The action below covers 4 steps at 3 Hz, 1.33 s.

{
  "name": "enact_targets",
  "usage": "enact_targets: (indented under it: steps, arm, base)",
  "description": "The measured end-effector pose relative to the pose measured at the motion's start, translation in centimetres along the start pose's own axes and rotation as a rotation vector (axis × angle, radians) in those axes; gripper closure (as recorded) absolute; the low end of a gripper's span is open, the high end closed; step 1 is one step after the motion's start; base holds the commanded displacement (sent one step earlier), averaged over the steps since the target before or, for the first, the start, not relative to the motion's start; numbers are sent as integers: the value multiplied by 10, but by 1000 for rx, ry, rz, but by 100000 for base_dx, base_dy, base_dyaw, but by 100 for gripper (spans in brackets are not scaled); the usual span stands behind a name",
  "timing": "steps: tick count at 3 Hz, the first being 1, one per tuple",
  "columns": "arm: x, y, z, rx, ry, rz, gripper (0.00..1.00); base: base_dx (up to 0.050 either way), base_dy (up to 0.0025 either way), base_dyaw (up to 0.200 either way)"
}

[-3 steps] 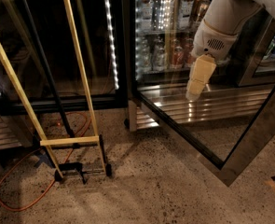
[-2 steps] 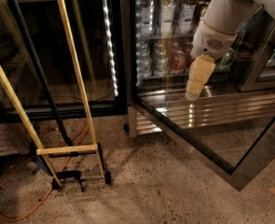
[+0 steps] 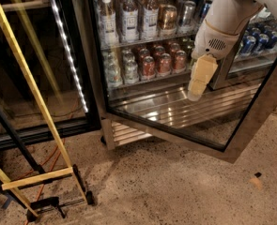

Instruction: Close left fridge door

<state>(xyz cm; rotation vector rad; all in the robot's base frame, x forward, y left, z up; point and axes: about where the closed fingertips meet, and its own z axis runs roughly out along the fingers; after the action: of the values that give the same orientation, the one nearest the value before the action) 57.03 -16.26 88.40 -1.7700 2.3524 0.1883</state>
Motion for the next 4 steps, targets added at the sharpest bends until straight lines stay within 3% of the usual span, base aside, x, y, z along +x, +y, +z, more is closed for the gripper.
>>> enact_targets:
  steps: [1,4]
  arm:
    - [0,0,0,0,0,0,0]
    - [0,0,0,0,0,0,0]
  base:
    - [4241,226,10584]
    - [4848,0,-11]
